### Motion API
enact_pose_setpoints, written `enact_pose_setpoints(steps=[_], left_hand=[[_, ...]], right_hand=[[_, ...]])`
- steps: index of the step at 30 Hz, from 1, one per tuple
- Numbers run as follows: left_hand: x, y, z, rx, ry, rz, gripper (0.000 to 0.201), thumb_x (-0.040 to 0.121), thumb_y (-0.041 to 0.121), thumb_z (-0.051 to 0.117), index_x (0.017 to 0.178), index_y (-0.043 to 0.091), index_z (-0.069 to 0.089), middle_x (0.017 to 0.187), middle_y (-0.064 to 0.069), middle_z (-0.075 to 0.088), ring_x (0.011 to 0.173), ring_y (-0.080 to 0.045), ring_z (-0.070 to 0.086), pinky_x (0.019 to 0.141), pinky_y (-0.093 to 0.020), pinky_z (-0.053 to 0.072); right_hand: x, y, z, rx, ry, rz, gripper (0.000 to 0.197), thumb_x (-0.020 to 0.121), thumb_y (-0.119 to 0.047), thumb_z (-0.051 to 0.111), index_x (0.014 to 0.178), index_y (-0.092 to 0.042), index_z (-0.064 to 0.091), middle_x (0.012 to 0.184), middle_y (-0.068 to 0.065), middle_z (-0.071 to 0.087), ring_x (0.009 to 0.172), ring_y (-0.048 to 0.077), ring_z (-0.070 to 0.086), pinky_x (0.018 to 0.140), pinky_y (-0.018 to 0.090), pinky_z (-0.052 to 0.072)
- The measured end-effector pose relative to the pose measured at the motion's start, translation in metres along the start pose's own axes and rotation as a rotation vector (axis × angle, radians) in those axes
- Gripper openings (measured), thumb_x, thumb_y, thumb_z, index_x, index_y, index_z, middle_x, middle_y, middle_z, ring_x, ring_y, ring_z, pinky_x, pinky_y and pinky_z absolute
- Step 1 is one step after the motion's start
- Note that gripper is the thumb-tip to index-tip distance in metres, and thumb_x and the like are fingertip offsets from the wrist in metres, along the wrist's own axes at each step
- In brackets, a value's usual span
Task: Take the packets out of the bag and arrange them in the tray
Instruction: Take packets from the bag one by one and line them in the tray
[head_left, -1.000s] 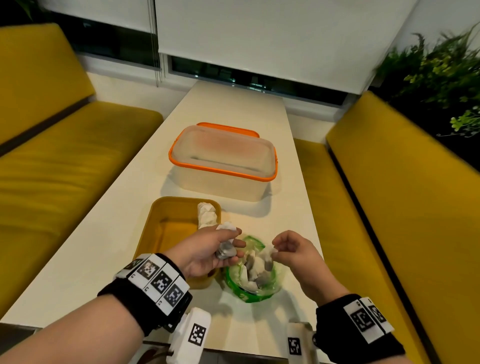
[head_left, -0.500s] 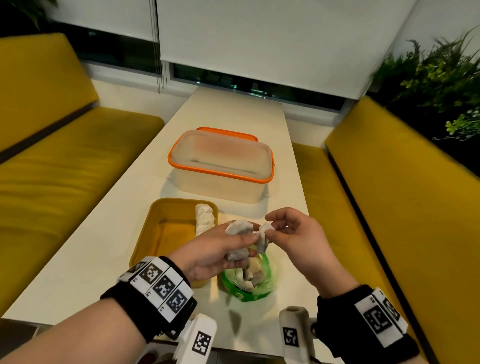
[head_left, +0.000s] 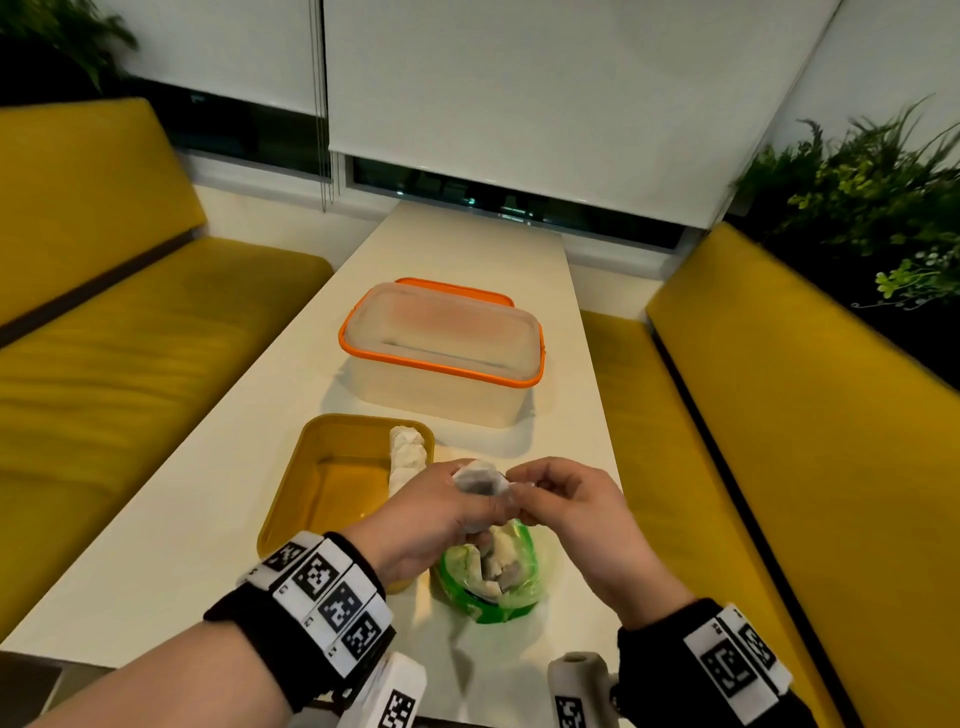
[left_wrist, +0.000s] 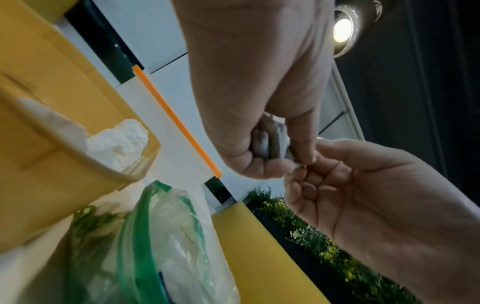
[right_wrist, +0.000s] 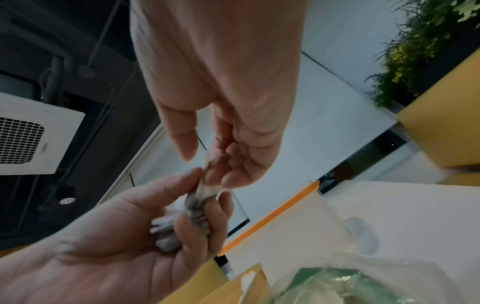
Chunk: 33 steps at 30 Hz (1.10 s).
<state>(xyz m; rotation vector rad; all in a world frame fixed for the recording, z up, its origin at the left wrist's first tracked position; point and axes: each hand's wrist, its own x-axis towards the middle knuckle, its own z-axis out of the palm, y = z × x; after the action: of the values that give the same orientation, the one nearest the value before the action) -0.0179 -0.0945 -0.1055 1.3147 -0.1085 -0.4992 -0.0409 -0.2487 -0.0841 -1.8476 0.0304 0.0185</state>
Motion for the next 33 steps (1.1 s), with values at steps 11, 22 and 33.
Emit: enact_pose_setpoints(steps=[11, 22, 33], left_hand=[[0.003, -0.002, -0.013, -0.191, 0.043, -0.118, 0.021, 0.078, 0.012, 0.07, 0.098, 0.01, 0.065, 0.077, -0.003, 0.069, 0.071, -0.013, 0.063, 0.056, -0.021, 0.051], [-0.002, 0.004, -0.056, -0.583, -0.306, -0.361, 0.068, 0.081, 0.065, 0.054, 0.118, 0.009, 0.062, 0.106, -0.016, 0.062, 0.089, -0.025, 0.064, 0.076, -0.034, 0.055], [-0.023, 0.012, -0.11, -0.174, -0.18, -0.267, 0.033, 0.073, -0.012, 0.049, 0.101, 0.006, 0.054, 0.078, -0.01, 0.059, 0.071, -0.021, 0.064, 0.051, -0.026, 0.052]], right_hand=[[0.008, 0.002, -0.001, 0.061, 0.015, -0.015, 0.013, 0.086, -0.003, 0.065, 0.077, -0.012, 0.059, 0.072, 0.005, 0.064, 0.067, 0.015, 0.059, 0.061, 0.027, 0.05], [0.033, -0.035, 0.028, -0.397, -0.481, -0.176, 0.016, 0.082, -0.006, 0.066, 0.079, -0.021, 0.069, 0.061, -0.016, 0.06, 0.06, -0.004, 0.051, 0.061, 0.012, 0.04], [0.044, -0.012, 0.087, -0.61, -0.173, -0.388, 0.005, 0.084, -0.029, 0.064, 0.087, -0.03, 0.061, 0.086, -0.011, 0.057, 0.081, 0.002, 0.049, 0.075, 0.017, 0.039]])
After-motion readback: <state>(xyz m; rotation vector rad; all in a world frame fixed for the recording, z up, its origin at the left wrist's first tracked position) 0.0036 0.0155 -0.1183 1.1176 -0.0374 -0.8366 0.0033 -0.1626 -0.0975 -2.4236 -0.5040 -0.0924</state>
